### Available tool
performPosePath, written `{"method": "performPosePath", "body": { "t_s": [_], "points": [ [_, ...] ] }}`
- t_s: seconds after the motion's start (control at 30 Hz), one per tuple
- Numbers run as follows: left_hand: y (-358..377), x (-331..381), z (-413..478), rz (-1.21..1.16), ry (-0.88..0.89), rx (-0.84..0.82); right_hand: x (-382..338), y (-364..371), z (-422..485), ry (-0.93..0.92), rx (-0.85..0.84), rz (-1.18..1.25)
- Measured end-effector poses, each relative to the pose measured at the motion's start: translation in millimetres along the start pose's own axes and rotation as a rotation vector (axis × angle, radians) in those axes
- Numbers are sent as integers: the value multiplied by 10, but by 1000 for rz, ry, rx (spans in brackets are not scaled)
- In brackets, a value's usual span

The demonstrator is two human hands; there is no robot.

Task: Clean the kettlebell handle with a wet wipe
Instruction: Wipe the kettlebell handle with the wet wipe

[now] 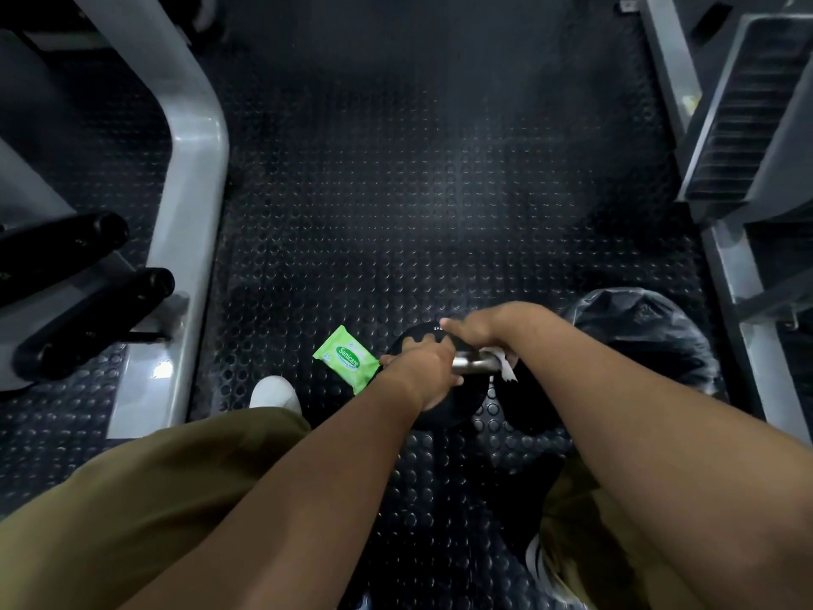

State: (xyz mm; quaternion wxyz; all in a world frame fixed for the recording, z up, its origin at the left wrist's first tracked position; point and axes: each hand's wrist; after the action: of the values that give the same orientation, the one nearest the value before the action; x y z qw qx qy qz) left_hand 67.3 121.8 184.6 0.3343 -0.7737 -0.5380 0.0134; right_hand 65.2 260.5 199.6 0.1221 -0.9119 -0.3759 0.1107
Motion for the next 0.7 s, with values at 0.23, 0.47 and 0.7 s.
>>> {"method": "performPosePath", "body": {
  "t_s": [0.23, 0.47, 0.7],
  "points": [
    [49, -53, 21, 17, 28, 28, 120, 155, 278, -3, 23, 139],
    [14, -28, 21, -2, 1, 6, 35, -4, 126, 10, -33, 123],
    [-31, 26, -7, -10, -17, -14, 144, 159, 281, -17, 17, 136]
  ]
}}
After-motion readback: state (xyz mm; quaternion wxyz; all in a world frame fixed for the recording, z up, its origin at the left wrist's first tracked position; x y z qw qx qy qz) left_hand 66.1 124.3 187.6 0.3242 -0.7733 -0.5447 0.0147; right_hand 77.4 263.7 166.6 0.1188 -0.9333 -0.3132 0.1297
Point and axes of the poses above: each hand's wrist, its own z-axis towards the middle knuckle, its own y-axis out of the palm, x = y × z, and after that the axes turned 4 degrees about y, right-handed
